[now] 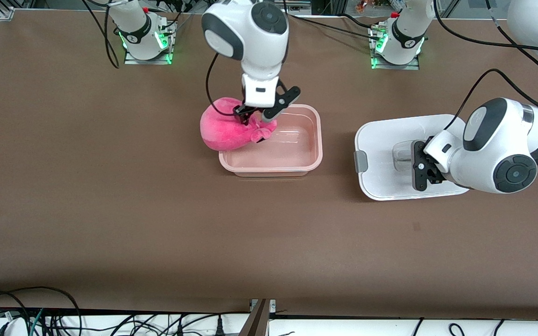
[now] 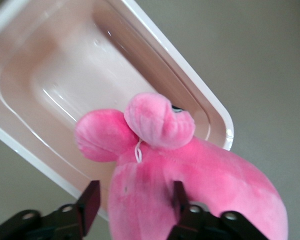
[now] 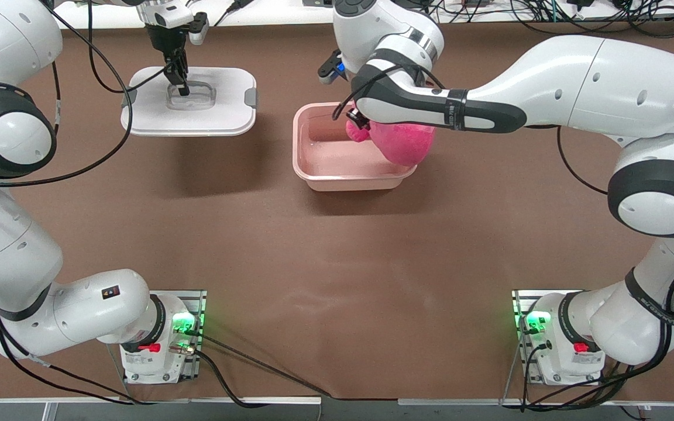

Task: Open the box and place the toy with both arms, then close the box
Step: 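Open the right gripper to drop the toy into the box, then withdraw the right gripper while the left gripper carries the lid over the box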

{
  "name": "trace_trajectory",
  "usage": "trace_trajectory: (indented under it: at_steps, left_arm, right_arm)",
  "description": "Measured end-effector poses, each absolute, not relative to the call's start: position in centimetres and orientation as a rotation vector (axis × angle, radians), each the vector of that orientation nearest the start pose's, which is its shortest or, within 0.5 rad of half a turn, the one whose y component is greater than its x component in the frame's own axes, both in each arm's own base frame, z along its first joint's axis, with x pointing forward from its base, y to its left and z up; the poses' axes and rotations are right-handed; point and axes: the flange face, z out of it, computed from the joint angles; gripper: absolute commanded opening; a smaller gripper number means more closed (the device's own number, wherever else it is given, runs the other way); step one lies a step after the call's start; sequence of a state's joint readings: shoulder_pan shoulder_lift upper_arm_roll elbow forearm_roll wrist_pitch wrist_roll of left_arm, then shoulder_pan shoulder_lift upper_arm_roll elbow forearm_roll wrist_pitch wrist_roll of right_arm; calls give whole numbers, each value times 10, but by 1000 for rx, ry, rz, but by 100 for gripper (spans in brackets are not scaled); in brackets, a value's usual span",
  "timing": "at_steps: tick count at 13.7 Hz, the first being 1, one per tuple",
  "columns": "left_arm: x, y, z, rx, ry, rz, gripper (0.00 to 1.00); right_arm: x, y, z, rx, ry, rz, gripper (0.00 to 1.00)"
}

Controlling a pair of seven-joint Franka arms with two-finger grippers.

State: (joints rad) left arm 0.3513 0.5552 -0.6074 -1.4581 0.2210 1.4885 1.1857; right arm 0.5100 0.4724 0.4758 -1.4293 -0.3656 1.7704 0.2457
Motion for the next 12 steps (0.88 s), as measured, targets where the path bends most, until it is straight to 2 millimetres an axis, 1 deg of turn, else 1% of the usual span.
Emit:
trace_trajectory:
  at_steps: [1,3,4,5,6,7,8,9,10,11,12]
  left_arm:
    - [637,-76,377,-2503,2255,578,2]
    - [637,-76,375,-2504,2256,579,2]
    - [637,-76,375,-2504,2256,579,2]
    - [638,-76,375,-2504,2256,578,2]
    - [638,-76,375,-2504,2256,577,2]
    - [638,-77,376,-2503,2256,576,2]
    - [638,-77,376,-2503,2258,576,1]
    - [637,-79,376,-2500,2262,574,1]
    - [637,-82,377,-2492,2272,569,1]
    - [636,-91,380,-2476,2291,561,1]
    - [634,-104,384,-2450,2320,547,1]
  right_arm:
    - [445,517,458,-3062,-1240,-44,100]
    - [454,507,513,-3087,-1166,-73,100]
    - [457,501,536,-3091,-1133,-88,100]
    - [458,496,552,-3096,-1110,-100,100]
    - [461,492,559,-3101,-1094,-106,100]
    - [467,487,560,-3113,-1072,-106,100]
    - [477,476,559,-3132,-1030,-100,100]
    - [494,459,558,-3157,-967,-93,100]
    - [516,434,559,-3182,-885,-86,100]
    - [540,403,560,-3202,-789,-76,100]
    - [564,368,561,-3216,-682,-61,100]
